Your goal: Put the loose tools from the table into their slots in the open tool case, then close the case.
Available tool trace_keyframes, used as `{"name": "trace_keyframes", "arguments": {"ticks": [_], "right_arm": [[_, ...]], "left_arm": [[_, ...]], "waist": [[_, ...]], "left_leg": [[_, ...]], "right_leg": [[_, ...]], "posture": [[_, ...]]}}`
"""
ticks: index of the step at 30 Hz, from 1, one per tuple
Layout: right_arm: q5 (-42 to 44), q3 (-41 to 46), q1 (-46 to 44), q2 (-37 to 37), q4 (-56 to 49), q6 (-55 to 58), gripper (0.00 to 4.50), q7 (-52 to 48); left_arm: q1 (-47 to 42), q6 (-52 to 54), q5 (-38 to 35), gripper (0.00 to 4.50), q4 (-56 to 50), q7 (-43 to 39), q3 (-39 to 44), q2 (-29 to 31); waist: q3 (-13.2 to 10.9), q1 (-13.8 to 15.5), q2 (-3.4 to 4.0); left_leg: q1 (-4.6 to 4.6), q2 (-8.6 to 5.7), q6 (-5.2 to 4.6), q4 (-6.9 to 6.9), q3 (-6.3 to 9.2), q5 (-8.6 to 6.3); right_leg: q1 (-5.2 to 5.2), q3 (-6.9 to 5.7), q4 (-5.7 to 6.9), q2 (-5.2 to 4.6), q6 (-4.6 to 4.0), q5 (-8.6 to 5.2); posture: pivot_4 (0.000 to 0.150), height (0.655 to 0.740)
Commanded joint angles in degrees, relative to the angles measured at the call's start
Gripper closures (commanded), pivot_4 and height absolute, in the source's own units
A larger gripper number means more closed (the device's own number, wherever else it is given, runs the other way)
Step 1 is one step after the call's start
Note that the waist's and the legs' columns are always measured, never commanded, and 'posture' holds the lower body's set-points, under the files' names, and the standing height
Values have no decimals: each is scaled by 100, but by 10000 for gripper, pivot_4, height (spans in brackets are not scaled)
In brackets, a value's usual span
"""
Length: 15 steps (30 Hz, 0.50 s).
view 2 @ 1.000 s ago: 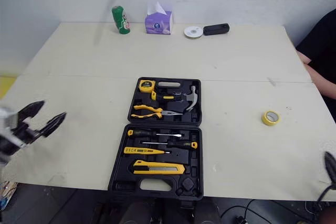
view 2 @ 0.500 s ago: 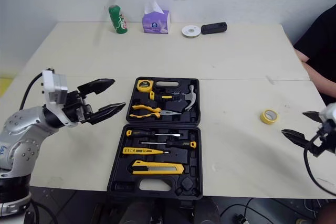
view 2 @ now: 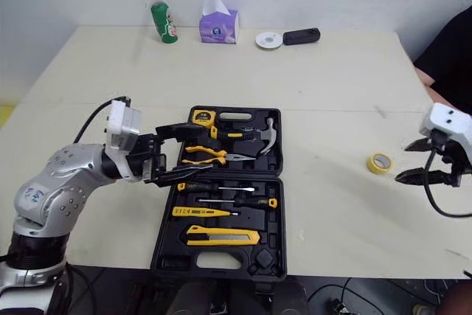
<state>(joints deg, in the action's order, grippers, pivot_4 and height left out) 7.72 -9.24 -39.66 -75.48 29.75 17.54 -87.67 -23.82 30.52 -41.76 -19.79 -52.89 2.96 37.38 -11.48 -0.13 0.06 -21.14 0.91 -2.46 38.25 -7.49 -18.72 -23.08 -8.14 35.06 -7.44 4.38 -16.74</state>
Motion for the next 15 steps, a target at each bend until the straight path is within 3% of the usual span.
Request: {"name": "trace_keyframes", "arguments": {"ticks": [1, 7, 15], "right_arm": [[-568, -411, -555, 107, 435, -250, 0, -470], [-642, -1058, -1361, 402, 974, -305, 0, -483], [-595, -1603, -1743, 494, 1383, -528, 0, -483]], "left_arm": [[-43, -82, 32, 223, -172, -74, -70, -71], [16, -173, 178, 223, -234, -20, -183, -211], [-113, -377, 441, 223, -50, 30, -188, -379]], "waist": [[0, 2, 0], [0, 3, 0], [0, 7, 0]], "left_leg": [[-1, 0, 1, 0, 0, 0], [-11, 0, 0, 2, -4, 2], [-22, -3, -4, 11, -8, 5]], "right_leg": [[-2, 0, 3, 0, 0, 0], [-17, 2, 10, 0, 0, 0], [-26, 3, 19, -2, 1, 1]], "posture": [[1500, 7400], [1500, 7400], [1500, 7400]]}}
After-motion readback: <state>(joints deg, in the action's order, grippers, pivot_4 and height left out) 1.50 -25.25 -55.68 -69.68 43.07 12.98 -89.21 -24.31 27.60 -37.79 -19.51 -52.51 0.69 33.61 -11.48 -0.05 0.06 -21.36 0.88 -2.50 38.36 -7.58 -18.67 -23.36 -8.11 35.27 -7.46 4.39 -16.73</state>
